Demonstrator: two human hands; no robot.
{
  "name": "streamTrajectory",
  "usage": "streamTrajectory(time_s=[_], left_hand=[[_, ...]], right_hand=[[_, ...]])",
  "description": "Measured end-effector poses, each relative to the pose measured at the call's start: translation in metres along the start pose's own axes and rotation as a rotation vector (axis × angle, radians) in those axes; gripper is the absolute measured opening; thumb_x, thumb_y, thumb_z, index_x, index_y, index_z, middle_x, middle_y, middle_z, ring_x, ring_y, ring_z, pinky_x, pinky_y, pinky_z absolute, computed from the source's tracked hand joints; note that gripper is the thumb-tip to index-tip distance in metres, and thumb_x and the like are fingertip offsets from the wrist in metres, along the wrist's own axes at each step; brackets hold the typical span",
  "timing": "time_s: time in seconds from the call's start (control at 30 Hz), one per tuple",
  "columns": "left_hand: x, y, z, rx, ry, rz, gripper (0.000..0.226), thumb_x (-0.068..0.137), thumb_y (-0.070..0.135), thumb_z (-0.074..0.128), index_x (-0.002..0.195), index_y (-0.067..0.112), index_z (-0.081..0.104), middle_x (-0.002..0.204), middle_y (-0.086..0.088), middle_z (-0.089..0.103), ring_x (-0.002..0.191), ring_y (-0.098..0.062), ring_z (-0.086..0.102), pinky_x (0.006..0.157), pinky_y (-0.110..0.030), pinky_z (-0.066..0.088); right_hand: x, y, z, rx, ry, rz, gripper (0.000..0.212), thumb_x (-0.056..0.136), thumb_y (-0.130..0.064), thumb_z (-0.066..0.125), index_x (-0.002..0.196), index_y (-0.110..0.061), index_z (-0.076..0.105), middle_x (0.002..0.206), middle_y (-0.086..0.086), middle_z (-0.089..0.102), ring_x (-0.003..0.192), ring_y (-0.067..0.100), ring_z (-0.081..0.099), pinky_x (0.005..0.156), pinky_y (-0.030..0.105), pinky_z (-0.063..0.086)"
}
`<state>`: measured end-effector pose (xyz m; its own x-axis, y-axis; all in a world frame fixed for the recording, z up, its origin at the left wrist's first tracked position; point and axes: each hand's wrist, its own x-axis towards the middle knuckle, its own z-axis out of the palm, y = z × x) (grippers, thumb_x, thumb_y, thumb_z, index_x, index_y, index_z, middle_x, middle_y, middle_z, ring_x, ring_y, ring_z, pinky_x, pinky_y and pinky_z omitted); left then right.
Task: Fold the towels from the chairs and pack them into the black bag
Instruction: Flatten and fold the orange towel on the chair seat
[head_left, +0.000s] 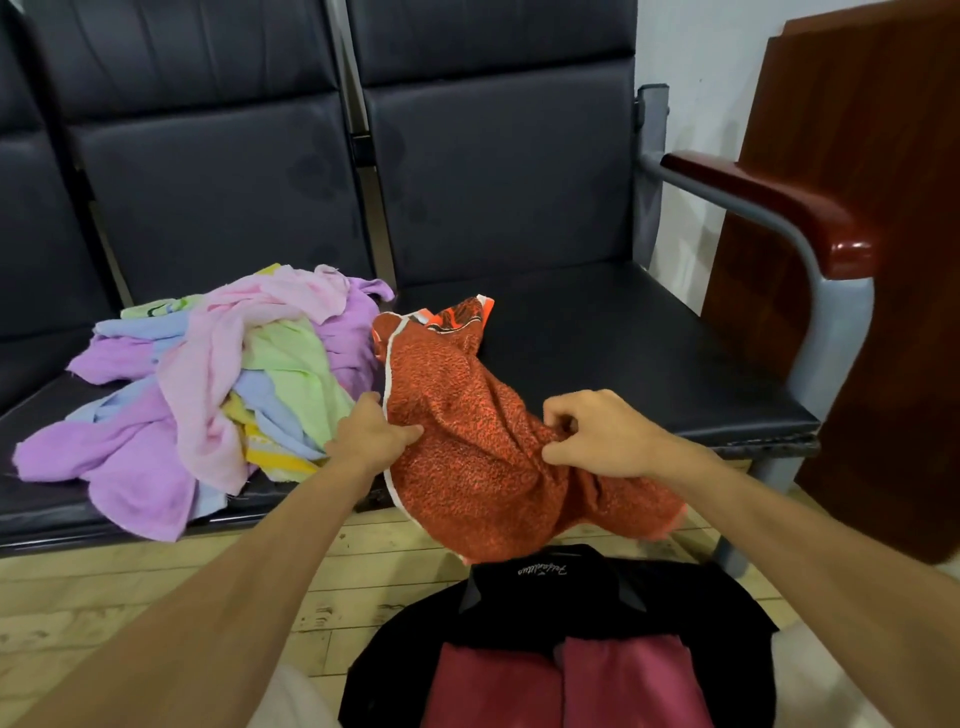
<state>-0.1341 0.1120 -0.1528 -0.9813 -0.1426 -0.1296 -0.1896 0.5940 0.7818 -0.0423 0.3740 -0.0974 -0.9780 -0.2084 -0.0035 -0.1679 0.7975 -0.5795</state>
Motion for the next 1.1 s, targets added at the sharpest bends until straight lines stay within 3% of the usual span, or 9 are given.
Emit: streamTrajectory(time_s=[0.13, 0.33, 0.53, 0.67, 0.77, 0.83, 0.93, 1.03, 1.1], left_hand=[[-0.040, 0.046, 0.001, -0.403, -0.007, -0.058, 0.004, 0.087, 0.003, 0.062, 0.088, 0.005, 0.059, 0.092, -0.015, 0.064, 0.071, -0.022, 0.060, 0.062, -0.029, 0.051], [-0.044, 0.062, -0.004, -0.854, -0.098, -0.140, 0.024, 0.091, 0.018, 0.063, 0.111, 0.004, 0.062, 0.100, -0.013, 0.071, 0.079, -0.022, 0.070, 0.067, -0.034, 0.055], [-0.049, 0.046, -0.015, -0.749, -0.082, -0.125, 0.006, 0.093, 0.012, 0.059, 0.089, 0.011, 0.063, 0.058, 0.002, 0.069, 0.046, -0.009, 0.063, 0.044, -0.020, 0.051], [-0.053, 0.034, -0.029, -0.660, -0.074, -0.146, 0.011, 0.096, 0.012, 0.052, 0.090, 0.013, 0.062, 0.072, -0.002, 0.066, 0.052, -0.012, 0.062, 0.046, -0.019, 0.048], [-0.054, 0.029, -0.039, -0.621, -0.101, -0.191, 0.020, 0.094, 0.012, 0.043, 0.084, 0.014, 0.060, 0.066, -0.002, 0.061, 0.052, -0.014, 0.056, 0.043, -0.016, 0.042], [-0.055, 0.026, -0.043, -0.629, -0.144, -0.196, 0.024, 0.092, 0.013, 0.035, 0.082, 0.015, 0.056, 0.069, -0.002, 0.058, 0.056, -0.016, 0.053, 0.045, -0.017, 0.042], [-0.058, 0.026, -0.043, -0.667, -0.160, -0.218, 0.023, 0.096, 0.023, 0.040, 0.087, 0.016, 0.059, 0.081, -0.003, 0.064, 0.067, -0.016, 0.059, 0.054, -0.020, 0.048], [-0.056, 0.026, -0.041, -0.646, -0.086, -0.201, 0.023, 0.095, 0.030, 0.053, 0.105, 0.012, 0.063, 0.098, -0.006, 0.069, 0.082, -0.019, 0.064, 0.080, -0.031, 0.052], [-0.052, 0.024, -0.044, -0.588, -0.004, -0.195, 0.036, 0.091, 0.035, 0.059, 0.117, 0.010, 0.061, 0.106, -0.007, 0.069, 0.092, -0.023, 0.066, 0.092, -0.039, 0.051]], right_hand=[[0.000, -0.005, 0.001, 0.430, 0.061, 0.147, 0.016, 0.075, 0.001, 0.064, 0.076, -0.015, 0.059, 0.072, 0.003, 0.059, 0.068, 0.014, 0.053, 0.068, 0.030, 0.043], [-0.002, -0.006, 0.002, 0.552, -0.009, 0.266, 0.019, 0.078, -0.002, 0.066, 0.093, -0.013, 0.065, 0.094, 0.015, 0.071, 0.088, 0.028, 0.067, 0.086, 0.037, 0.052], [-0.002, -0.012, 0.013, 0.596, -0.135, 0.290, 0.017, 0.100, -0.017, 0.049, 0.106, -0.003, 0.059, 0.098, 0.015, 0.068, 0.072, 0.023, 0.071, 0.061, 0.025, 0.056], [0.010, -0.017, 0.026, 0.427, -0.002, 0.240, 0.010, 0.098, -0.010, 0.050, 0.097, -0.010, 0.060, 0.085, 0.009, 0.070, 0.062, 0.022, 0.069, 0.053, 0.023, 0.053], [0.022, -0.024, 0.036, 0.137, 0.140, 0.135, 0.015, 0.096, -0.017, 0.052, 0.095, -0.016, 0.067, 0.093, 0.003, 0.071, 0.077, 0.015, 0.066, 0.077, 0.027, 0.050], [0.029, -0.030, 0.045, -0.073, 0.237, 0.084, 0.022, 0.098, -0.028, 0.050, 0.098, -0.017, 0.069, 0.099, 0.000, 0.071, 0.098, 0.021, 0.062, 0.094, 0.036, 0.037], [0.039, -0.037, 0.063, -0.154, 0.265, 0.078, 0.031, 0.097, -0.042, 0.048, 0.101, -0.018, 0.067, 0.105, 0.002, 0.066, 0.106, 0.025, 0.056, 0.090, 0.040, 0.029], [0.044, -0.042, 0.075, -0.230, 0.234, 0.065, 0.035, 0.094, -0.044, 0.048, 0.110, -0.015, 0.061, 0.110, 0.004, 0.059, 0.109, 0.027, 0.049, 0.090, 0.041, 0.029], [0.046, -0.045, 0.076, -0.253, 0.206, 0.060, 0.028, 0.094, -0.040, 0.048, 0.097, -0.013, 0.057, 0.105, 0.005, 0.057, 0.108, 0.028, 0.048, 0.089, 0.041, 0.030]])
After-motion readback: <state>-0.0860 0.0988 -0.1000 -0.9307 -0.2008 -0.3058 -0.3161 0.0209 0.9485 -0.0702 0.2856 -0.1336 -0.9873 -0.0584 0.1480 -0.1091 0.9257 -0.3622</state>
